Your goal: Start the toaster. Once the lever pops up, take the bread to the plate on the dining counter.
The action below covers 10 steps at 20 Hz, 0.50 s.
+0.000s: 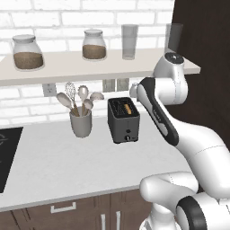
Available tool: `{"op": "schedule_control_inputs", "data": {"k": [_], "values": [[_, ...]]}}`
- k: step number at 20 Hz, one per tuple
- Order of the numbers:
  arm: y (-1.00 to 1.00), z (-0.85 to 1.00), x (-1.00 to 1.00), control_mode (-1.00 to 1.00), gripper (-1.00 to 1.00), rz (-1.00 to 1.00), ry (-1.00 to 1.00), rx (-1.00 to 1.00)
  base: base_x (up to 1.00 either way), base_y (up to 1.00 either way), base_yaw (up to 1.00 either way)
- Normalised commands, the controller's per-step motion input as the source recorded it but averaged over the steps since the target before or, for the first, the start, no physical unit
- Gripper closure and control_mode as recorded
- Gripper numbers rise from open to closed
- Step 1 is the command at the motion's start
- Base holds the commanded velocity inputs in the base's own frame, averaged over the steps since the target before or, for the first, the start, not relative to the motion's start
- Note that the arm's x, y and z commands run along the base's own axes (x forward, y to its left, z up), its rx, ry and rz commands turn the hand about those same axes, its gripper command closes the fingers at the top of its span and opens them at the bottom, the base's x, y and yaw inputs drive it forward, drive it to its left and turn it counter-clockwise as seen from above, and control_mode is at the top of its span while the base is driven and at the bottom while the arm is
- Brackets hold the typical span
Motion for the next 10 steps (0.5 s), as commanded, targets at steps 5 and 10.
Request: {"op": "schedule_control_inputs", "data": {"k": [5,10], "values": [[0.00,0.00,0.00,-1.00,-1.00,0.00,0.00,0.00,0.00,0.00,0.00],[0.00,0.00,0.00,-1.00,-1.00,0.00,0.00,0.00,0.00,0.00,0.00]]}}
